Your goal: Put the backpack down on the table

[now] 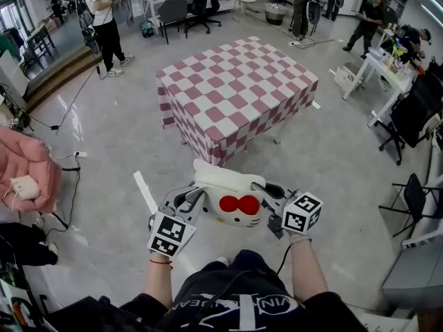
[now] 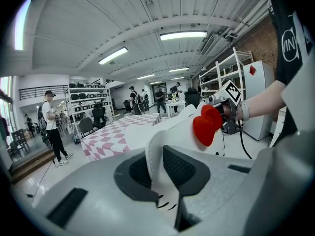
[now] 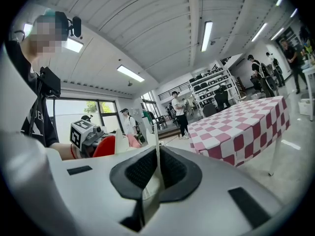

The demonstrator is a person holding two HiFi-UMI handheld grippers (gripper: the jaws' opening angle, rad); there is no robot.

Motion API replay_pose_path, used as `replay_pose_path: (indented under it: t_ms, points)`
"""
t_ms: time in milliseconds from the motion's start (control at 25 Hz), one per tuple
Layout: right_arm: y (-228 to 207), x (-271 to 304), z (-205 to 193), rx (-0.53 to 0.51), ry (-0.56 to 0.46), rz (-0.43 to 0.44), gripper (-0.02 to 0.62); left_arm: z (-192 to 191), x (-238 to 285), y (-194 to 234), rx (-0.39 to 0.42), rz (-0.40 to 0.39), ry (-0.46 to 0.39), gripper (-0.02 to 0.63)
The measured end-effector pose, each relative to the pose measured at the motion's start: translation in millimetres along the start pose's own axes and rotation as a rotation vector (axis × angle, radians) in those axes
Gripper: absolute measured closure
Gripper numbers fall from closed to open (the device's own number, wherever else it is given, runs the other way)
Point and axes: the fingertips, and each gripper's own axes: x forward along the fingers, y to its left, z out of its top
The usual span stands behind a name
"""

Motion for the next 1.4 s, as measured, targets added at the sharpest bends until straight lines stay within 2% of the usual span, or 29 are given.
replay_pose_path:
  t_ms: [280, 600, 1400]
  points:
    - [-24, 29, 16, -0.012, 0.0, 0.023, 0.584, 7, 20, 30, -0.01, 0.029, -0.012, 0.557]
    - [-59, 66, 35, -0.013, 0.0, 0.055, 0.584, 19, 51, 70, 0.008, 0.052, 0.01, 0.557]
    - [-142, 147, 116, -0.025, -0.032, 0.091, 0.584, 73, 126, 173, 0.021, 0.09, -0.021, 0.558]
